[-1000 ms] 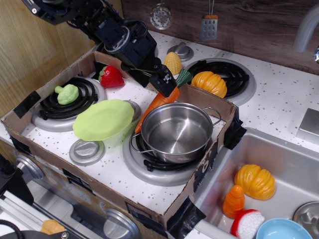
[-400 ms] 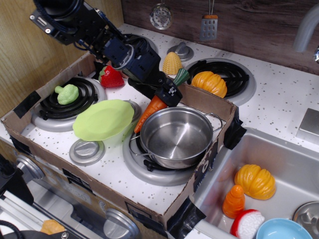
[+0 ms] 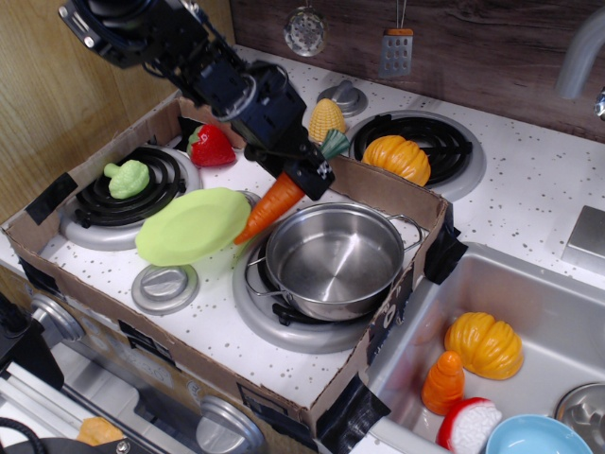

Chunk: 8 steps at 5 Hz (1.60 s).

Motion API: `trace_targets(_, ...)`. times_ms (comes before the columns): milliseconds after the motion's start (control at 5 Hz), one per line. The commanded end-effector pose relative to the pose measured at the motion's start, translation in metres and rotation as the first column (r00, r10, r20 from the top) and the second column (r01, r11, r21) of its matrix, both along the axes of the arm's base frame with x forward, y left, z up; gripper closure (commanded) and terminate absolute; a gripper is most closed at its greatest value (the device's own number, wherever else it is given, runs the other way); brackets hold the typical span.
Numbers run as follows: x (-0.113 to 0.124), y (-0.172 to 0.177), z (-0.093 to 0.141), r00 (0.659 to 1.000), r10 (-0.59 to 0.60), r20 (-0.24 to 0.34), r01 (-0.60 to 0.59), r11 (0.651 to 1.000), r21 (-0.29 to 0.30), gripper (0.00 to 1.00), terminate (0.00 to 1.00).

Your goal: Put carrot on plate

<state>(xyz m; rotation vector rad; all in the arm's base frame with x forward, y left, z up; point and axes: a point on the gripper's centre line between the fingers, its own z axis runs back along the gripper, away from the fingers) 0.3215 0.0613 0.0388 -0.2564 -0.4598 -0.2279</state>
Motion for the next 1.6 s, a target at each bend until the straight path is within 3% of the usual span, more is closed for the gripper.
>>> trace_targets(0, -0.005, 0.021, 0.058, 0.994, 0.014, 0.104, -0.026, 0.994, 0.108, 1.0, 0.0)
trace_targets(200, -0.019, 0.026, 0.06, 0.991, 0.065, 0.114, -0.074, 0.994, 0.083, 1.0, 0.0)
trace_targets(400, -0.036, 0.021, 0.048, 0.988, 0.125, 0.088, -0.128, 0.991, 0.027, 1.0, 0.0)
trace_targets(600, -0.049, 0.019, 0.044, 0.985, 0.156, 0.077, -0.158, 0.987, 0.023, 1.0, 0.0)
trace_targets(800, -0.059, 0.028, 0.033, 0.985, 0.154, 0.08, -0.159, 0.985, 0.062, 1.0, 0.0)
trace_targets(1000, -0.062, 0.036, 0.03, 0.992, 0.122, 0.034, -0.124, 0.99, 0.068, 1.0, 0.0)
trace_targets(1200, -0.06, 0.056, 0.04, 0.998, 0.059, -0.031, -0.055, 0.99, 0.133, 1.0, 0.0)
trace_targets(1400, -0.058, 0.075, 0.039, 0.999, 0.002, -0.041, 0.006, 0.983, 0.185, 1.0, 0.0)
